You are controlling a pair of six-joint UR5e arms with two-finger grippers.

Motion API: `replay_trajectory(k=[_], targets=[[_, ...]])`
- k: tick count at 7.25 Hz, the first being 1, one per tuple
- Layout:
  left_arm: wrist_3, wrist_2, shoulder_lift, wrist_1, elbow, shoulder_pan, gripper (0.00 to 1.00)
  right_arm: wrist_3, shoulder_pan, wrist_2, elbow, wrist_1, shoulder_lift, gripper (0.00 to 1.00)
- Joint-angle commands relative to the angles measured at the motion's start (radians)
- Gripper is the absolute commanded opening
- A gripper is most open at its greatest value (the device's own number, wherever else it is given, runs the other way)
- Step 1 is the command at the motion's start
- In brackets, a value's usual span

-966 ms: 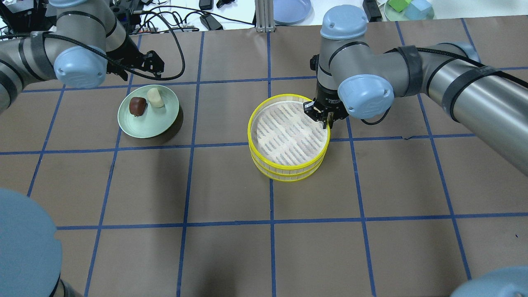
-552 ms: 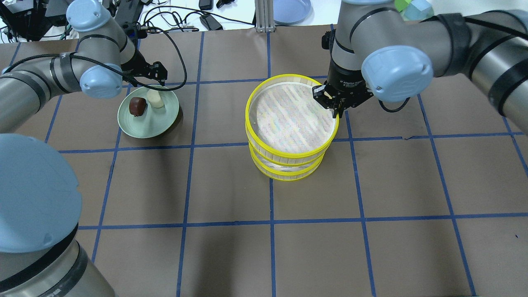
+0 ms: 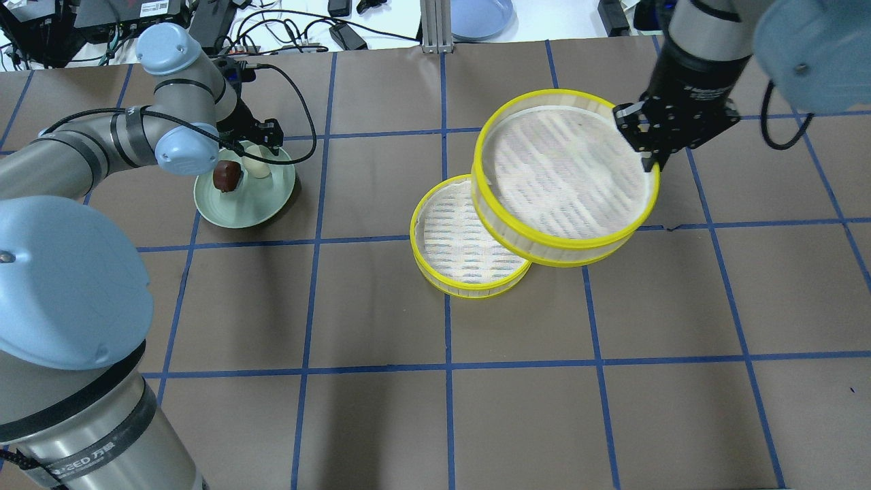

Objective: Place buns in different layers of steamer
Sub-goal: 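Lift top tier with right gripper while left gripper grasps white bun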

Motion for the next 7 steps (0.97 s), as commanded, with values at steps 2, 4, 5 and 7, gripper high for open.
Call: replay_trajectory(k=[2,4,5,7], targets=[[0.010,0.006,-0.005,-0.007,-0.002,0.000,0.00,-0.223,-0.195,-0.067,0.000,0.107,-0.057,0.00],[0.006,0.000,0.016,-0.018,-0.001,0.001,0.00,-0.256,-0.195,-0.068,0.006,0.124,-0.064,0.00],[-0.021,-0.005,0.036,-0.039,0.001,0.000,0.00,-0.260,-0.195,-0.068,0.008,0.125,-0.064,0.00],[-0.207,-0.006,0.117,-0.115,-0.001,-0.069,0.00,-0.261,-0.195,-0.068,0.011,0.125,-0.064,0.00]])
